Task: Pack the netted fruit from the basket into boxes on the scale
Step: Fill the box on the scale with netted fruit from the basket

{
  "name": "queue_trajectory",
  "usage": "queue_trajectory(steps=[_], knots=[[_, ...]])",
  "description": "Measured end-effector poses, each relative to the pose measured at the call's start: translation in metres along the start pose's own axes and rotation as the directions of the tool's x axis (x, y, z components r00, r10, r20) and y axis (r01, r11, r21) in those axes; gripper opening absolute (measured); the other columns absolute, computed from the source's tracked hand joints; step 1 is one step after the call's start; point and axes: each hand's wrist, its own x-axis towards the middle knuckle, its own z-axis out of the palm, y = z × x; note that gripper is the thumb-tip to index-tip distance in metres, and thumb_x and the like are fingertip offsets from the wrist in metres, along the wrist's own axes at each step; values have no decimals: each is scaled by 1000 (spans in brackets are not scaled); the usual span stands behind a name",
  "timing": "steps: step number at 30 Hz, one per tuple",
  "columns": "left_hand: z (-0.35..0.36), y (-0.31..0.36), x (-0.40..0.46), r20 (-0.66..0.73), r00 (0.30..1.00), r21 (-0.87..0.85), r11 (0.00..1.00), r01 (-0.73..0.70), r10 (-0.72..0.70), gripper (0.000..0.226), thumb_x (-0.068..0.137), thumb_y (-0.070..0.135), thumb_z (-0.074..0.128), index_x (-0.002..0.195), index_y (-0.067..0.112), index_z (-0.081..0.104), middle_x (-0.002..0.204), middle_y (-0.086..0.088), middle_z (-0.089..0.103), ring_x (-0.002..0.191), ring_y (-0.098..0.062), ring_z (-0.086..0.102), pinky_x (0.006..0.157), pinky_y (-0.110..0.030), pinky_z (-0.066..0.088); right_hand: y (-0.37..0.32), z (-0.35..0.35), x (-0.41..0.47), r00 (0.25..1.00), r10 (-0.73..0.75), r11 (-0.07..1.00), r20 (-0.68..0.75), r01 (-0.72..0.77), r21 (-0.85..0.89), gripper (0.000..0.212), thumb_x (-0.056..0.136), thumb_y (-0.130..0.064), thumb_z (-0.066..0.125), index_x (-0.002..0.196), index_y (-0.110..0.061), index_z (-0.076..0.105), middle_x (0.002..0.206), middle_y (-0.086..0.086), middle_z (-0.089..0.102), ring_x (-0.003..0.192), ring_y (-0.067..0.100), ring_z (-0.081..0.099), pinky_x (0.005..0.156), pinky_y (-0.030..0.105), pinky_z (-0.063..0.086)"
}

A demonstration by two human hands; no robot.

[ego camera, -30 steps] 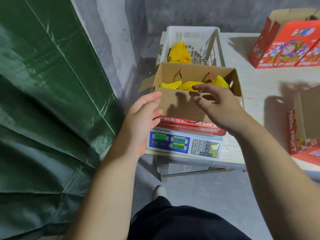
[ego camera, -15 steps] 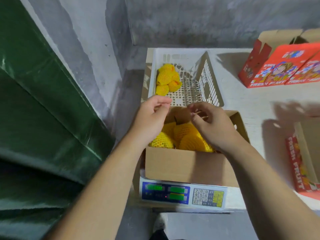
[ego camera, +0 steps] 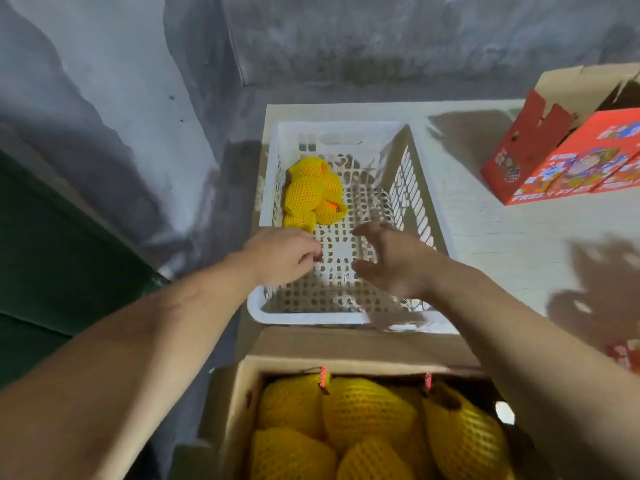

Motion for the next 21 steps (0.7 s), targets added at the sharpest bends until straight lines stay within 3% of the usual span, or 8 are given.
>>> queue_trajectory(steps=[3,5,9,13,15,18,20,21], knots=[[-2,-10,30,-136,990,-68,997,37,-46,28,106,25,48,115,28,74,113,12,69,109,-17,61,88,-40,53,9,9,62,984,54,989,169,-30,-144,77,100,-43,59,161,-23,18,156,12,38,139,39,47,112,54,43],[3,-16,34,-251,963,-101,992,73,-97,26,104,24,52,114,28,75,116,10,72,111,-19,63,89,-38,51,12,19,98,976,65,981,209,-24,-192,80,99,-40,61,161,-25,12,153,12,36,139,41,44,109,57,44],[7,-18,36,-235,966,-121,990,76,-103,21,101,29,55,110,34,74,114,15,71,110,-16,64,89,-36,48,16,38,168,985,52,975,162,-15,-221,108,94,-38,69,161,-32,-15,170,6,-3,154,47,14,118,60,32],[5,-21,44,-248,962,-86,991,100,-119,22,98,31,54,109,37,72,111,16,71,105,-12,62,88,-32,44,10,53,233,994,26,996,110,-17,-82,124,87,-42,77,155,-47,-27,169,-2,-26,156,49,-5,120,69,21],[6,-22,45,-246,963,-75,992,97,-113,20,99,31,51,104,36,69,99,16,66,91,-12,54,79,-30,35,7,65,257,990,60,998,128,-58,-17,123,88,-41,75,151,-53,-30,171,2,-17,155,52,-2,120,71,17],[8,-25,47,-248,963,-41,994,102,-109,16,97,30,50,96,36,65,85,16,50,82,-10,40,74,-29,21,7,81,282,997,71,993,30,-73,90,113,86,-51,73,160,-43,-11,162,12,24,149,51,20,122,64,18],[9,-26,47,-248,962,-26,993,115,-118,16,97,31,50,97,34,66,87,15,57,86,-12,49,75,-28,23,10,81,289,998,57,982,-20,-52,181,105,75,-60,76,155,-40,11,130,6,52,139,49,33,115,58,26],[10,-26,47,-246,962,-27,993,113,-116,18,96,31,50,99,34,68,92,14,63,90,-13,54,76,-29,27,12,78,290,998,68,973,-12,-64,222,101,69,-65,75,149,-41,19,108,1,56,135,48,36,110,55,28]])
